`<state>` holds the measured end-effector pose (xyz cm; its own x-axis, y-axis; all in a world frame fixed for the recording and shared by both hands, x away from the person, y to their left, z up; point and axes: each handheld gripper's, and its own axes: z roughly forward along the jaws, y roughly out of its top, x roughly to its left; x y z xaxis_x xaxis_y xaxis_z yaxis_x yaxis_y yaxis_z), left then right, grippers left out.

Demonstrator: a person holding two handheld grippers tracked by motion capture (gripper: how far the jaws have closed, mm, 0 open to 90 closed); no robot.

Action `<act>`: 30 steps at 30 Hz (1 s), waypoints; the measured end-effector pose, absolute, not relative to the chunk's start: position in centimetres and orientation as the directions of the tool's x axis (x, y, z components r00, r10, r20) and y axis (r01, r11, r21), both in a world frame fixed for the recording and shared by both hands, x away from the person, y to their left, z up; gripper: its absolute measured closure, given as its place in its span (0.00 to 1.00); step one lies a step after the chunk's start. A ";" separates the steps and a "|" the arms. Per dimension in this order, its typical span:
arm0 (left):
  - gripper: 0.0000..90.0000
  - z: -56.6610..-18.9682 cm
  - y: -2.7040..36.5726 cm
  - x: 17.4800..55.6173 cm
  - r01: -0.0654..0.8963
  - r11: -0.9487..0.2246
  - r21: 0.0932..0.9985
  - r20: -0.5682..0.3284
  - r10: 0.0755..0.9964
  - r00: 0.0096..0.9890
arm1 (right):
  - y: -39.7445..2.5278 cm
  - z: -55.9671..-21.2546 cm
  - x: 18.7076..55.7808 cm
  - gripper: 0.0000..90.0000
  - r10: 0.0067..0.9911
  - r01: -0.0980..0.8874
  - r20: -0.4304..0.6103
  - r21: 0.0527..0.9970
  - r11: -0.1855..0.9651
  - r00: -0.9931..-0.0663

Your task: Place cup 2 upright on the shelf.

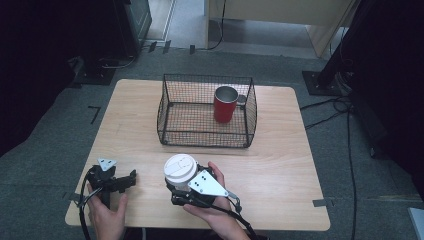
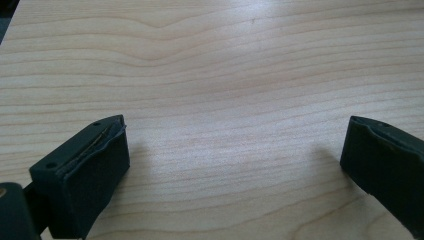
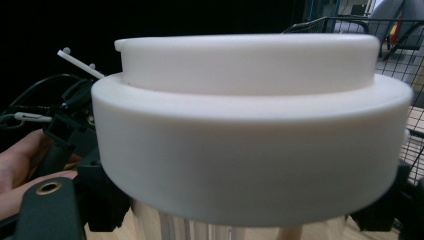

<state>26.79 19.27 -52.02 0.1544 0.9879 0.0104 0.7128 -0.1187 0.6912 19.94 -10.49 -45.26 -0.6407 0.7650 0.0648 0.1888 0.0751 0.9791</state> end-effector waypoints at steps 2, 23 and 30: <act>0.00 -52.0 19.3 26.8 0.713 -0.119 0.691 0.010 0.988 0.155 | -10.6 -45.0 20.1 0.18 0.766 0.187 0.067 0.980 0.070 -0.639; 0.00 -52.0 19.3 26.8 0.712 -0.118 0.692 0.010 0.988 0.154 | -11.2 -41.6 23.0 0.18 0.795 0.122 0.056 0.992 0.023 -0.604; 0.00 -52.0 19.3 26.8 0.713 -0.118 0.692 0.010 0.988 0.154 | -11.2 -40.6 24.2 0.18 0.805 0.104 0.054 0.995 0.010 -0.591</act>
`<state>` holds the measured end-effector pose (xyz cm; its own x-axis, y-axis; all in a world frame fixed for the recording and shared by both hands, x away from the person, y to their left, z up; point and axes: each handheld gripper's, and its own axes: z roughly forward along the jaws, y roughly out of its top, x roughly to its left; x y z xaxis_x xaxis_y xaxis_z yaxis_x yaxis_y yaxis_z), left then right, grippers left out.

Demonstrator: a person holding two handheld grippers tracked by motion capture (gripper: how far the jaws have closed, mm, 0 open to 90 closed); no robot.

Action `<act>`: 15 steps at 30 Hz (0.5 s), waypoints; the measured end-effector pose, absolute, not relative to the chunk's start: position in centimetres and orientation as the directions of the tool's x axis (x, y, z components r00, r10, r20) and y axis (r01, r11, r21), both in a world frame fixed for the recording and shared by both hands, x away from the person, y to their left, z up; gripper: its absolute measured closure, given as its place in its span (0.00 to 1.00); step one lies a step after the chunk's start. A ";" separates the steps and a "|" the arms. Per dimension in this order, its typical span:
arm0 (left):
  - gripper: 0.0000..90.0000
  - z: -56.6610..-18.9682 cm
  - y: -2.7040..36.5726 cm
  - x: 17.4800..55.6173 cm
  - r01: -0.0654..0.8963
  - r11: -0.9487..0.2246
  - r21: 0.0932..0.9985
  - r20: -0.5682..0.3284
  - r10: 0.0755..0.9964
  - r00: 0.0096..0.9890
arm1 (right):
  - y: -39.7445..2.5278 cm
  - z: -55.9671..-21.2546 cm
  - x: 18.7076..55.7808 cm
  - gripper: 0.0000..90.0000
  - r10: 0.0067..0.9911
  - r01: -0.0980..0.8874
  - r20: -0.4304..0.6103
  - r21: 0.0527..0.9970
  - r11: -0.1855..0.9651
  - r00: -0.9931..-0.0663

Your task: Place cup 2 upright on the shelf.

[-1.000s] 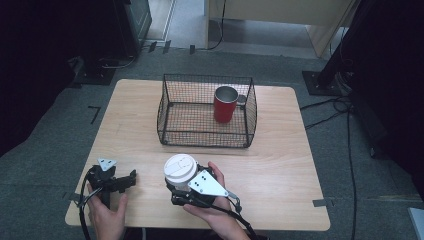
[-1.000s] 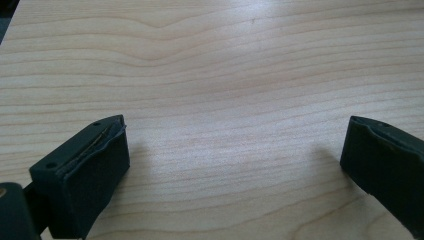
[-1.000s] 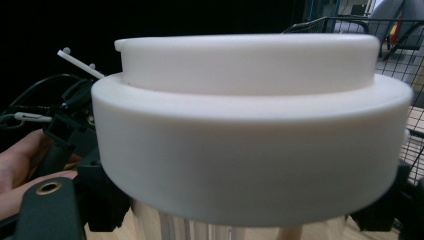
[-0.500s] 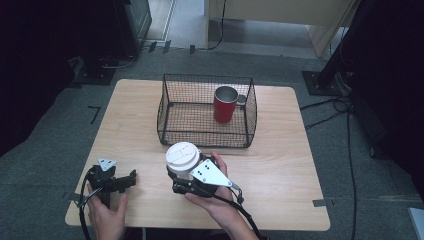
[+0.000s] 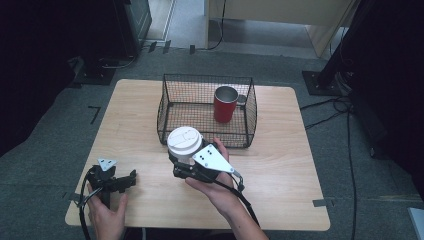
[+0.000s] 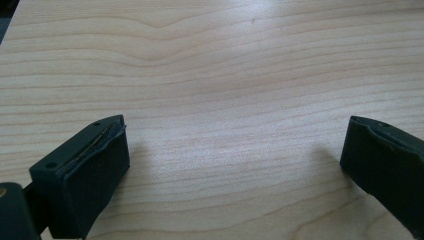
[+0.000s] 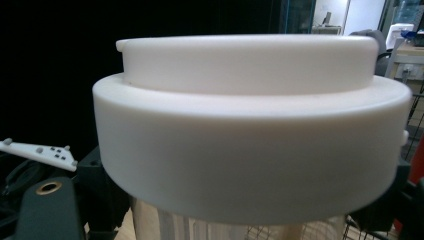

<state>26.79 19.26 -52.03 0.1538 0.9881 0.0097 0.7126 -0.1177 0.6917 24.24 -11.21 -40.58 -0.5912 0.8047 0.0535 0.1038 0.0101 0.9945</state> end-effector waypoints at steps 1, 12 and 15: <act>0.00 -52.0 19.3 26.8 0.712 -0.118 0.692 0.010 0.988 0.154 | -11.2 -40.4 24.4 0.18 0.807 0.101 0.052 0.995 0.009 -0.588; 0.00 -52.0 19.3 26.8 0.713 -0.118 0.691 0.010 0.988 0.154 | -11.3 -38.2 27.2 0.18 0.830 0.059 0.044 0.998 -0.013 -0.555; 0.00 -52.0 19.3 26.8 0.713 -0.118 0.691 0.010 0.988 0.154 | -11.3 -37.9 27.7 0.18 0.833 0.058 0.046 0.998 -0.017 -0.551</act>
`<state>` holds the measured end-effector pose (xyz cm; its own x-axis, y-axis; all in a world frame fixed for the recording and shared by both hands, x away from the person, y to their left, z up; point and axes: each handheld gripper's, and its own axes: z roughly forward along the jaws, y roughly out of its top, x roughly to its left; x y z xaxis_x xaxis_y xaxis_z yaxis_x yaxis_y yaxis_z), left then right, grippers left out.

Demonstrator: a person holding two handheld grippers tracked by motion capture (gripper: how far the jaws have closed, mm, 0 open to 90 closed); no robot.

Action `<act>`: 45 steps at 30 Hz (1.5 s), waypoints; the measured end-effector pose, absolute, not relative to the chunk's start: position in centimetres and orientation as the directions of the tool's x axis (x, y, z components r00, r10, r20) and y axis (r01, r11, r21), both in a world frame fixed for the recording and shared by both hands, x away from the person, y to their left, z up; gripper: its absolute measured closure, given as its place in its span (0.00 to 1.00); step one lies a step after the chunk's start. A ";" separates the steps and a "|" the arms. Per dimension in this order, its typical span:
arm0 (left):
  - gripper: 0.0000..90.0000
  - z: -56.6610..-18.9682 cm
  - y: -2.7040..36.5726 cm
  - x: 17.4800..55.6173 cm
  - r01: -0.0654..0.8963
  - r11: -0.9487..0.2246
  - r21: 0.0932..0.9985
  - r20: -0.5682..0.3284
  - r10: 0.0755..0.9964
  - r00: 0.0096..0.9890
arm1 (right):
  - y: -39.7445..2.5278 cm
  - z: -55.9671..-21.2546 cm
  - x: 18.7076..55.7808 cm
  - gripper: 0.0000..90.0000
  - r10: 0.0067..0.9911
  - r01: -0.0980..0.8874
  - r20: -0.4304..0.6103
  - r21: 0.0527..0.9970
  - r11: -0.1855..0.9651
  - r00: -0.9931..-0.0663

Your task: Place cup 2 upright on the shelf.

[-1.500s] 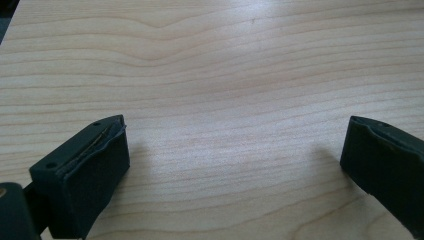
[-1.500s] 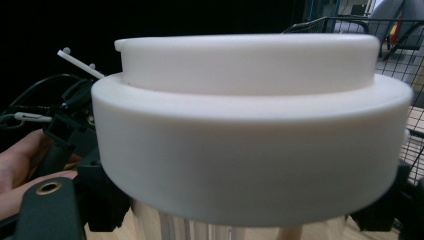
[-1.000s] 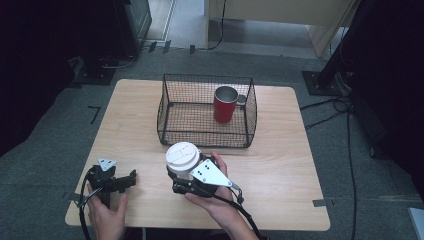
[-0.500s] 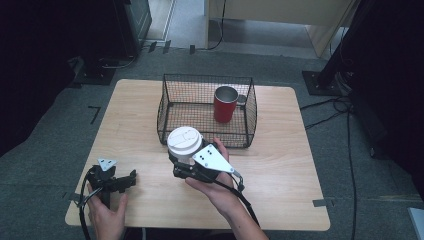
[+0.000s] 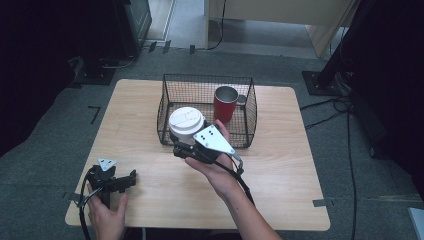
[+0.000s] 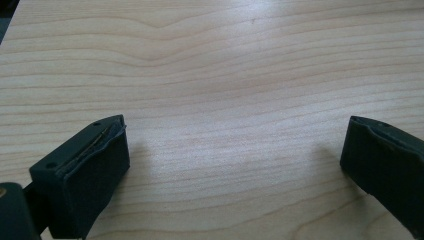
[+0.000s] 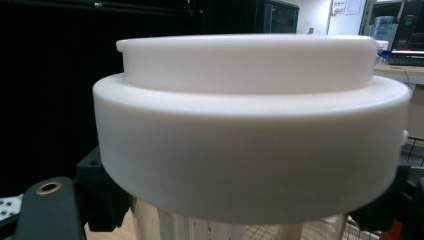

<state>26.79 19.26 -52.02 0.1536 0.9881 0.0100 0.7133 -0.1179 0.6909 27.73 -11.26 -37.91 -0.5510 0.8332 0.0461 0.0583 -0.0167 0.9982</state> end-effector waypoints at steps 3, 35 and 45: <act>0.00 -52.0 19.3 26.8 0.713 -0.118 0.691 0.010 0.988 0.154 | -11.3 -37.5 28.5 0.18 0.836 0.053 0.045 0.998 -0.018 -0.547; 0.00 -52.0 19.3 26.8 0.713 -0.116 0.692 0.009 0.988 0.152 | -10.9 -36.7 35.6 0.18 0.883 0.047 0.041 0.999 -0.022 -0.467; 0.00 -52.0 19.3 26.8 0.713 -0.117 0.692 0.010 0.988 0.153 | -11.3 -37.3 37.8 0.18 0.897 0.051 0.035 0.999 -0.014 -0.441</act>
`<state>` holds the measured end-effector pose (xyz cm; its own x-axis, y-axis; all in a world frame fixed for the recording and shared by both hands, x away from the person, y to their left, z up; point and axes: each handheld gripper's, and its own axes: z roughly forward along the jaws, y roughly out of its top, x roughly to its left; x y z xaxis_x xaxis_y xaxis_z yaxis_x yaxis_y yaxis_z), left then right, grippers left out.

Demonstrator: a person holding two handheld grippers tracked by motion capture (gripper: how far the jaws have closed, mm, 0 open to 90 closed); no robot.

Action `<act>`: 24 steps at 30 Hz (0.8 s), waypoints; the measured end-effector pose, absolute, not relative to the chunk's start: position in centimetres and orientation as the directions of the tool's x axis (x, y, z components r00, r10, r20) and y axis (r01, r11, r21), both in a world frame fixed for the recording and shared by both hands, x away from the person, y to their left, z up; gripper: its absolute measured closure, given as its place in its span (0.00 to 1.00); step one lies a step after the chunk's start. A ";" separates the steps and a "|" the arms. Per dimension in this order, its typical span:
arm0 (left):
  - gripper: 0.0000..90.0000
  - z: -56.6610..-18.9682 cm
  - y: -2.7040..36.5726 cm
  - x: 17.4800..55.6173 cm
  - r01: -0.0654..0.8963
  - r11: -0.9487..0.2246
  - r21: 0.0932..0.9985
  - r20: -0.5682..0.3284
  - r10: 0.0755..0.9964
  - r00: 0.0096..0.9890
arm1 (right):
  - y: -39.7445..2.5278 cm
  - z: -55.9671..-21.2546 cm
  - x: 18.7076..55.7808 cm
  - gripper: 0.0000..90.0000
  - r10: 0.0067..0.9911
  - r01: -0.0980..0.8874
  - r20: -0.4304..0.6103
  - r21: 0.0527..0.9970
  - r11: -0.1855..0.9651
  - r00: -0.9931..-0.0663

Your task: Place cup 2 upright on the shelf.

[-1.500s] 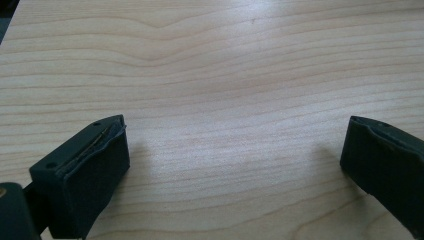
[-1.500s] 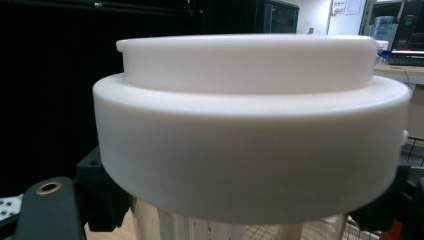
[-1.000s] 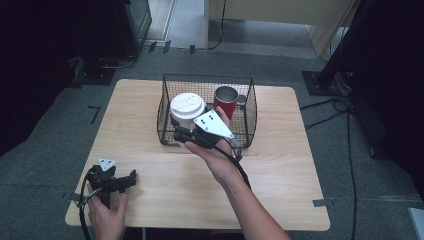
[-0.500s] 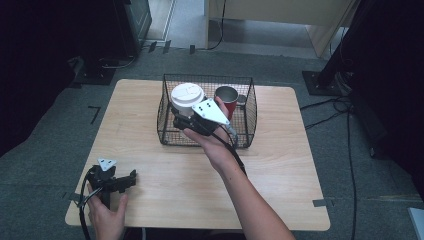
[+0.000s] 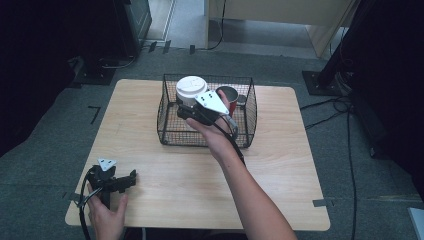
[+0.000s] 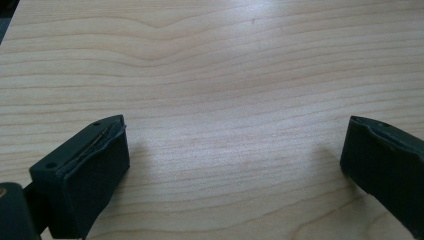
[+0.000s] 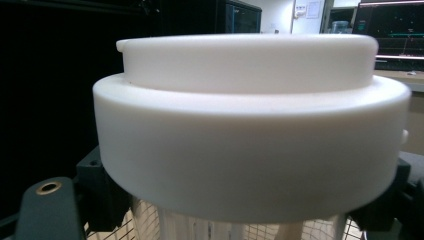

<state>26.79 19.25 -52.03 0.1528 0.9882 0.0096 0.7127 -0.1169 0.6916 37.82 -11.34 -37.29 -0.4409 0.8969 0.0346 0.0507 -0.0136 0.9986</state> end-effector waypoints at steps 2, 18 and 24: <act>0.00 -52.0 19.3 26.8 0.712 -0.117 0.692 0.010 0.988 0.153 | -11.5 -37.4 38.3 0.18 0.900 0.054 0.045 0.998 -0.024 -0.434; 0.00 -52.0 19.3 26.8 0.714 -0.118 0.690 0.010 0.988 0.154 | -10.9 -40.3 41.9 0.18 0.909 0.100 0.065 0.995 -0.026 -0.411; 0.00 -52.0 19.3 26.8 0.713 -0.118 0.691 0.010 0.988 0.154 | -10.5 -41.7 42.7 0.18 0.905 0.114 0.061 0.993 -0.013 -0.422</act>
<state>26.78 19.26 -52.03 0.1535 0.9881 0.0103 0.7131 -0.1180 0.6911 42.74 -10.51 -41.71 -0.4216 0.9048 0.0608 0.1143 -0.0134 0.9934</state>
